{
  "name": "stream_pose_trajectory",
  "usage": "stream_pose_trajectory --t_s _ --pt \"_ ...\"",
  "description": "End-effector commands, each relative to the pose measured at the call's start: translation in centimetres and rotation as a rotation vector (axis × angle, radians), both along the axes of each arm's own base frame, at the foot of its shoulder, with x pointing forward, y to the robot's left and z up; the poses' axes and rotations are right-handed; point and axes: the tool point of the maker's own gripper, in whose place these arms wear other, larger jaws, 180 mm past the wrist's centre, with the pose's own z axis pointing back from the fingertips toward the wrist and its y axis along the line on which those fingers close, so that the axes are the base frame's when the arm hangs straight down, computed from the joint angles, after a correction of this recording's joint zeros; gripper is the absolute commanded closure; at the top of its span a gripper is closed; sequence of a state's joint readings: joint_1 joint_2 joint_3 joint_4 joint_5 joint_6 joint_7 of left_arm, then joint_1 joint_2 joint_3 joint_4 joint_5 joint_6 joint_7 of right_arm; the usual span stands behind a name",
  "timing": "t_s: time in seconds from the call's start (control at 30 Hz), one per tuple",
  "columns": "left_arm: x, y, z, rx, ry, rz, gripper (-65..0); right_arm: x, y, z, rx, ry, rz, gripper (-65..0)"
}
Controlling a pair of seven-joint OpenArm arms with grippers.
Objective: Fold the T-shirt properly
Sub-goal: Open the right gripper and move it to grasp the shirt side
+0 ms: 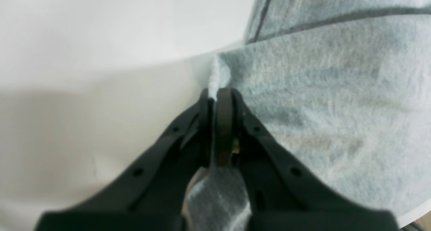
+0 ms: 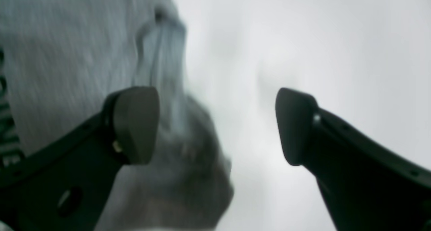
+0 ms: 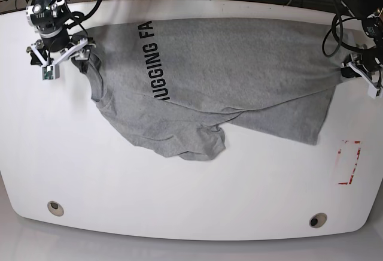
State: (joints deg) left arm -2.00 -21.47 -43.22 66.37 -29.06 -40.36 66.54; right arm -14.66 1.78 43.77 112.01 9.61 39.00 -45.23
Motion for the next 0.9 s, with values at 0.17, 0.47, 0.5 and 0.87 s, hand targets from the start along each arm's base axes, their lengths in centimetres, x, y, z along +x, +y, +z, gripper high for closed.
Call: stream_pose_trajectory --t_s 0.17,0.47,0.5,0.87 --pt "-1.5 0.4 -0.9 0.027 0.089 -0.012 0.0 6.0 -1.6 1.1 0.061 -0.102 -0.005 -50.3" --pt "-1.5 0.4 -0.9 0.027 0.089 -0.012 0.0 10.8 -0.3 -2.0 0.154 -0.031 0.077 -50.3" --pt "-1.5 0.4 -0.9 0.027 0.089 -0.012 0.0 11.2 -0.3 -2.2 0.159 -0.024 0.084 -50.3" --pt "-1.5 0.5 -0.8 0.030 0.088 -0.012 0.0 13.8 1.3 -4.5 0.259 0.025 0.110 -50.3"
